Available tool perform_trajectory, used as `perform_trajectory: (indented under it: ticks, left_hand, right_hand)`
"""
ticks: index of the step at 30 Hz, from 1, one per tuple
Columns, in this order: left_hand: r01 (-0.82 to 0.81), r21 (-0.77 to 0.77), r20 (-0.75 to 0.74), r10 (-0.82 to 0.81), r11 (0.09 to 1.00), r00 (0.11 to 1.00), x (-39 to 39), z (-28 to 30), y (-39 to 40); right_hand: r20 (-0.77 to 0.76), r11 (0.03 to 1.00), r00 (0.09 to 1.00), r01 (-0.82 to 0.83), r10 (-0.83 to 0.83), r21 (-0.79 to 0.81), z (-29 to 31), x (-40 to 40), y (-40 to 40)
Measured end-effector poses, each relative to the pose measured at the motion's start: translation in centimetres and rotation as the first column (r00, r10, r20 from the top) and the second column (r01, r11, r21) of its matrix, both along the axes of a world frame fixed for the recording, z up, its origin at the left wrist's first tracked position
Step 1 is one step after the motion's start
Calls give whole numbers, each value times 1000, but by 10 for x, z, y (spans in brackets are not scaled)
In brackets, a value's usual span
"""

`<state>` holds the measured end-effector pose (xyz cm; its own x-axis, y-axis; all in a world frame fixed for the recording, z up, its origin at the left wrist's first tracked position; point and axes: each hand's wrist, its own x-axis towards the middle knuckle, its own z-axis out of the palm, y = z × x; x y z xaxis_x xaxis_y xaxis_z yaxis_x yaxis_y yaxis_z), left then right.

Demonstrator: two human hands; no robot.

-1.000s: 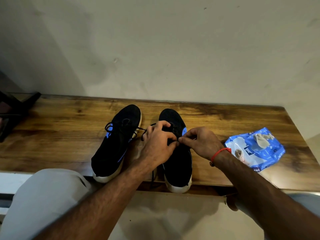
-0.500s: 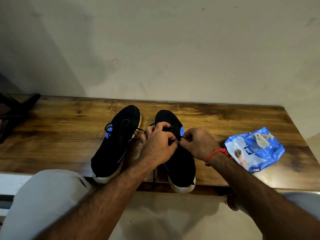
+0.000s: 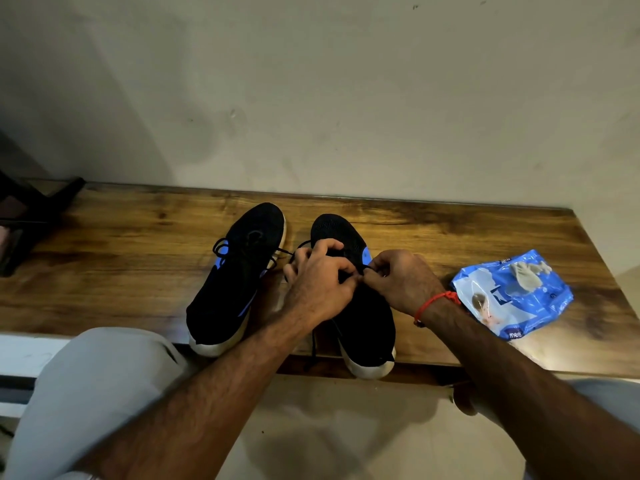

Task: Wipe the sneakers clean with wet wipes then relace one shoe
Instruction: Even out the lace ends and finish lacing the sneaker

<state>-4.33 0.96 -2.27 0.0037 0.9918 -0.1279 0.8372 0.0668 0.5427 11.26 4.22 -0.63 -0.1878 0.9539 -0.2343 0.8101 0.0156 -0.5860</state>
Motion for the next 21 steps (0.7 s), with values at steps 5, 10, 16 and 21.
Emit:
perform_trajectory:
  ticks: [5,10,16,21]
  left_hand:
    - [-42,13,-15,42,999,999,1,0,-1]
    - [-50,21,15,50,999,999,5,-1,0]
    - [-141,-40,146,145,989,978,4,2,0]
    - [-137,73,-35,140,988,989,6,5,-4]
  right_hand:
    - [-114,998,993,10,-16,-57,4,5,0]
    - [-204,993,977,33,-55,-111,4,8,0]
    - [-229,988,969,57,-90,-144,3,7,1]
    - [-177,995,982,51,-66,-90,7,3,-2]
